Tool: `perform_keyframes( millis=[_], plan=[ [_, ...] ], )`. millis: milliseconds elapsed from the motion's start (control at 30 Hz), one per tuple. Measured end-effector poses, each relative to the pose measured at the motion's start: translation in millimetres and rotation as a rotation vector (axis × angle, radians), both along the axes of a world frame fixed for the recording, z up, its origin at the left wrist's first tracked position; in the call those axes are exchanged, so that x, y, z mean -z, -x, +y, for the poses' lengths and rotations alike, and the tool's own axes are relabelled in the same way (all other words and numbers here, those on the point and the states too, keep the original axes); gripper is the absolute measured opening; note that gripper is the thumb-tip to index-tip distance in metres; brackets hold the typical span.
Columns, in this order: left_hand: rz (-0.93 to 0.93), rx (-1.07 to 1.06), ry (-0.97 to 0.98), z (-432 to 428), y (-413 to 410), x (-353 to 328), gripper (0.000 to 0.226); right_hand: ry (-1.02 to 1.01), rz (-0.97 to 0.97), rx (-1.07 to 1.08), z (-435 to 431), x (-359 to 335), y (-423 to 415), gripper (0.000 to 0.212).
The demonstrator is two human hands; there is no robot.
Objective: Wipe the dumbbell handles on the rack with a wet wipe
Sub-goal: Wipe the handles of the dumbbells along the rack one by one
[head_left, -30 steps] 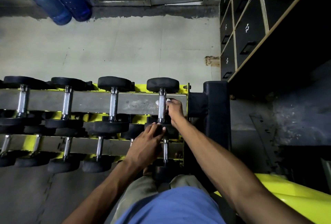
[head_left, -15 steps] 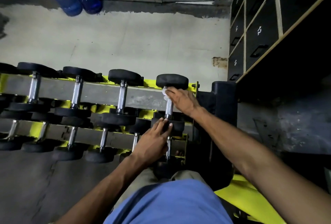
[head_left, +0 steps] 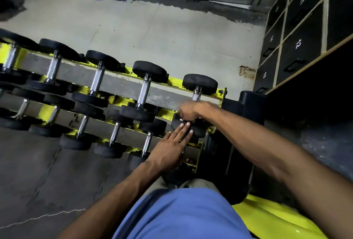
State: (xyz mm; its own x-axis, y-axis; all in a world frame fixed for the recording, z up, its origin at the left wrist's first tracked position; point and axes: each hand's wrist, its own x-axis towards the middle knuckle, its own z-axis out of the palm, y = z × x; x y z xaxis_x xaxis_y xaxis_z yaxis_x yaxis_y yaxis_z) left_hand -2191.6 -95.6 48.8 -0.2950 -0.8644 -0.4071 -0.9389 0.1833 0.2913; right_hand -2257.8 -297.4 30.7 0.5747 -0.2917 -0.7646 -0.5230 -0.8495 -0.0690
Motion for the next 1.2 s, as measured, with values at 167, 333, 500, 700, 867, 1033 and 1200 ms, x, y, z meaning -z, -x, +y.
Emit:
perform_keyframes(
  millis=[167,333,500,700,867,1033,1200],
  plan=[
    [0.006,-0.001,-0.028,-2.1,0.3,-3.8,0.092,0.08,-0.052,-0.024,-3.4,-7.3,2.7,0.012],
    [-0.01,0.006,-0.047,-4.1,-6.6,-5.2,0.092,-0.027,0.22,-0.056,5.4,-16.5,-31.7,0.011],
    [-0.009,0.018,-0.039,-3.3,-9.2,-3.7,0.089,0.015,-0.224,0.016,1.0,-14.8,14.5,0.016],
    [0.022,0.009,-0.042,-2.3,-11.0,-2.8,0.087,0.289,-0.627,0.386,32.3,16.8,63.7,0.012],
    [0.025,0.014,-0.039,-3.0,-11.1,-1.7,0.085,0.046,-0.603,1.177,46.2,52.0,79.0,0.02],
    [0.003,0.023,-0.026,-2.0,-14.0,0.5,0.097,-0.45,-0.877,1.831,20.5,55.1,70.8,0.01],
    [-0.009,0.03,-0.029,-5.0,-11.8,-5.3,0.093,-1.119,-1.162,2.254,-17.4,52.0,38.7,0.03]
  ],
)
